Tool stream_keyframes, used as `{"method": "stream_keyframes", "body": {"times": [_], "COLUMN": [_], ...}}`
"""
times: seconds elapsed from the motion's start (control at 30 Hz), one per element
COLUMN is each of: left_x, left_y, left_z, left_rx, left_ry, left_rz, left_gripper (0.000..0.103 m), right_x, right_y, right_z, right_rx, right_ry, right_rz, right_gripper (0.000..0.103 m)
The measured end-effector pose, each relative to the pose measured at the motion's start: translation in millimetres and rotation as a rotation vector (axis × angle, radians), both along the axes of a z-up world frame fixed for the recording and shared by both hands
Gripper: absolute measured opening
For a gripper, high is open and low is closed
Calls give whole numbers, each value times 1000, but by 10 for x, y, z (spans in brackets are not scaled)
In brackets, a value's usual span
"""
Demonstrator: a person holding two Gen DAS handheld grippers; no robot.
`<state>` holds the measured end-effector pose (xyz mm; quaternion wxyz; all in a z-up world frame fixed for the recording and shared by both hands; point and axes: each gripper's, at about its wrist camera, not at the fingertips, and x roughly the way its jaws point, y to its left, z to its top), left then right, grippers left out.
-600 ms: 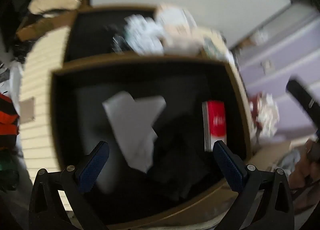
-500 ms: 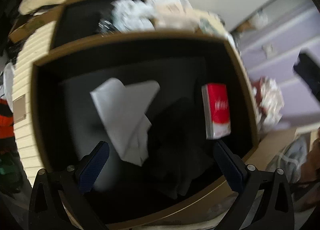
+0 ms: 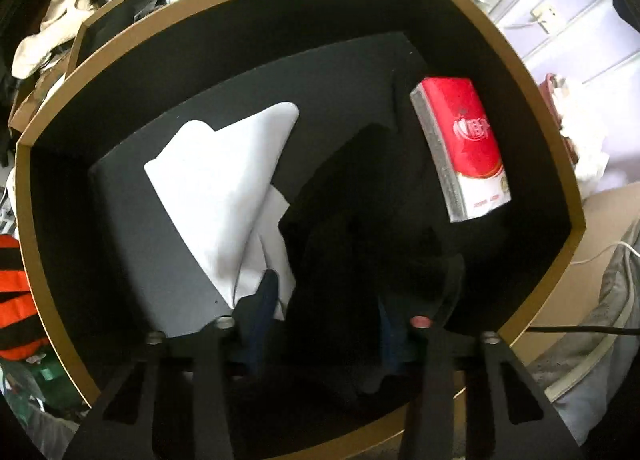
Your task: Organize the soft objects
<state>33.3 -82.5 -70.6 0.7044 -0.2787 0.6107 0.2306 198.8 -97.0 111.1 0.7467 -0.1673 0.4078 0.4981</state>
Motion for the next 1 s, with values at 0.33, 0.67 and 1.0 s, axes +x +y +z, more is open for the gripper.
{"method": "stream_keyframes", "body": {"times": [0.33,0.67,1.0], "left_x": [-294,-564,105], "left_y": [529,1252,504], "left_z": [1080,1031,577], "left_rx": [278,116,27], "left_ry": [-234,-446,-227], "left_rz": [108,333,28], "left_gripper": [29,29,91], "right_x": [5,24,54], "right_y": [4,8,22], "right_z": [-4,-32,-88], "right_rx": [15,13,-22], "right_ry": [20,38,59], "right_rz": [7,-6,-22], "right_gripper": [80,80,80]}}
